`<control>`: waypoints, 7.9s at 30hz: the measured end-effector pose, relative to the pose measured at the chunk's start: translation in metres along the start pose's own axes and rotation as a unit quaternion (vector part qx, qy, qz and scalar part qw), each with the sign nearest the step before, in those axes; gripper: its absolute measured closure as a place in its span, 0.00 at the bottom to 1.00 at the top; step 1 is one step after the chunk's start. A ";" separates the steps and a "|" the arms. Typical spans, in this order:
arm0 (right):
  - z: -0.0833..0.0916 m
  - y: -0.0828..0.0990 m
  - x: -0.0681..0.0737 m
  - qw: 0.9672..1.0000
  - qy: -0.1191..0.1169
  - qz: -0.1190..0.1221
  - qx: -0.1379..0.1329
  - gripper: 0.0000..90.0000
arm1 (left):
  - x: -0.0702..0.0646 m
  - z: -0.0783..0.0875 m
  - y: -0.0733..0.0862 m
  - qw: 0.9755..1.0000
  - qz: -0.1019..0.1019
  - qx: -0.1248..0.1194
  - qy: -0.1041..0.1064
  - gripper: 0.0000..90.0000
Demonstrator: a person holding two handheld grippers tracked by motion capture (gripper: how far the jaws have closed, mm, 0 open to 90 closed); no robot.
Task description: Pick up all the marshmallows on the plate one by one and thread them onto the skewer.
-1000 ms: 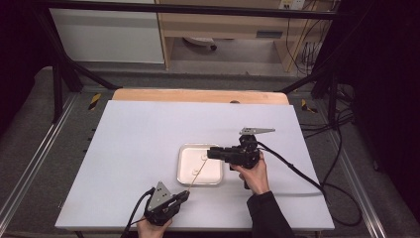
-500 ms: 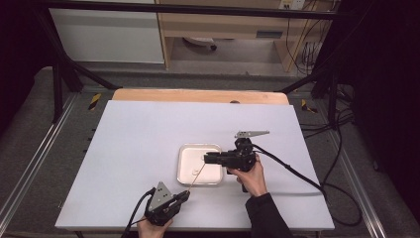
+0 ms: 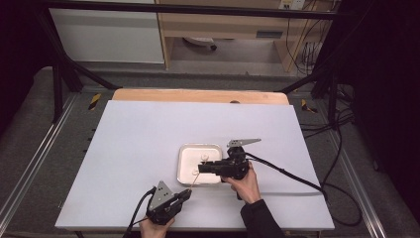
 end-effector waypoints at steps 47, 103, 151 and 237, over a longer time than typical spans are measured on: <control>0.025 0.010 -0.002 0.977 0.158 0.142 0.032 0.10 | 0.017 0.011 -0.001 1.000 0.026 -0.009 -0.015 0.98; -0.033 -0.016 -0.076 0.959 0.234 0.140 0.081 0.24 | 0.025 0.015 0.001 0.999 0.031 -0.007 -0.016 0.98; -0.039 -0.003 -0.077 0.956 0.206 0.171 0.118 0.78 | 0.024 0.013 0.002 1.000 0.028 -0.003 -0.014 0.98; 0.029 -0.035 -0.006 0.999 0.010 0.027 -0.040 0.79 | 0.008 0.006 -0.001 1.000 -0.007 -0.002 0.010 0.98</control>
Point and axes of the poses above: each handheld gripper's, and its own axes: z roughly backward along the jaws, y roughly out of its underside, x roughly to its left, the point moved 5 cm from there along -z, roughly forward along the jaws, and after that the axes turned 5 degrees about z, right-handed, at the moved point
